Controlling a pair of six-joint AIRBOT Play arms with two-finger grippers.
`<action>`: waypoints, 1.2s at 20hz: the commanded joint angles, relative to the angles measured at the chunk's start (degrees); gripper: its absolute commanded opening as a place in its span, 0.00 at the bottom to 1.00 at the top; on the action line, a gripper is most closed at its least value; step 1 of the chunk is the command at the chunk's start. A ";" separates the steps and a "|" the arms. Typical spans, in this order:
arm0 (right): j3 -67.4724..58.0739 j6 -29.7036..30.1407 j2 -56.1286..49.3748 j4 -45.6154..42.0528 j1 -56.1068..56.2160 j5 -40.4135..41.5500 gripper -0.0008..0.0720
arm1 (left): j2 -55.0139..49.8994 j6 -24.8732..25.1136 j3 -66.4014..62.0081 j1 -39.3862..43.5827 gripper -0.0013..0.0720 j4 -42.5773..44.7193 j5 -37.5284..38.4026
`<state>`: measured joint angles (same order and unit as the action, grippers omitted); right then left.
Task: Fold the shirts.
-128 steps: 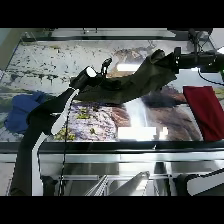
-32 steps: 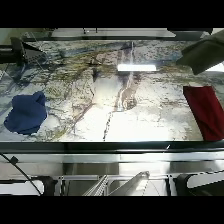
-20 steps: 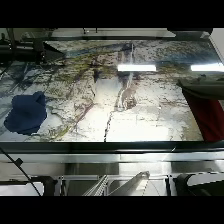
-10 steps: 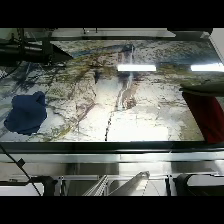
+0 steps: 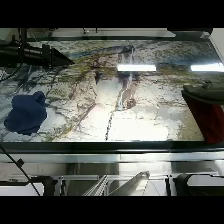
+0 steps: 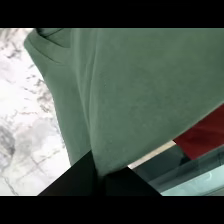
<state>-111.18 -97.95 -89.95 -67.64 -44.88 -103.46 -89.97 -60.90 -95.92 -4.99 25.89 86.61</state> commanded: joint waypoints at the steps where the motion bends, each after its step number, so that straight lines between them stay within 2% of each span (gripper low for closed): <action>1: 4.17 -0.37 0.04 -1.81 0.04 -0.72 0.03 | -0.15 0.02 0.02 0.02 0.04 0.00 0.59; 5: 15.76 -0.52 0.17 -2.45 0.09 -1.18 0.03 | -0.44 0.02 0.07 0.02 0.04 0.00 0.31; 7: 20.96 -1.92 0.20 -5.77 0.09 -1.09 0.03 | -0.44 0.02 0.04 0.02 0.04 0.00 0.33; 11: 28.15 -2.82 0.13 -9.33 0.09 3.02 0.05 | -0.44 0.02 0.04 0.02 0.04 0.00 0.35; 12: 28.96 -2.82 -0.07 -9.38 0.09 3.17 0.26 | -0.44 0.00 0.04 0.02 0.04 0.00 0.35; 13: 29.07 -2.80 -0.46 -9.38 0.09 3.10 0.66 | -0.44 0.02 0.04 0.02 0.04 0.00 0.33; 14: 29.07 -2.75 -0.68 -9.35 0.07 3.06 0.94 | -0.44 0.00 0.04 0.02 0.04 0.00 0.33; 18: 28.98 -1.88 -0.70 -9.33 0.07 2.54 0.96 | -0.44 0.00 0.04 0.02 0.04 0.00 0.39; 21: 28.96 -1.44 -0.70 -9.31 0.07 -2.45 0.96 | -0.44 0.00 0.04 -0.04 0.04 -0.02 0.44; 24: 28.96 -1.53 0.63 -1.88 0.09 -2.27 0.96 | -0.44 0.02 0.04 -0.02 0.04 -0.04 0.46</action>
<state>-82.26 -99.63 -90.13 -74.94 -44.84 -104.29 -90.41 -60.90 -95.88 -4.99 25.89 87.00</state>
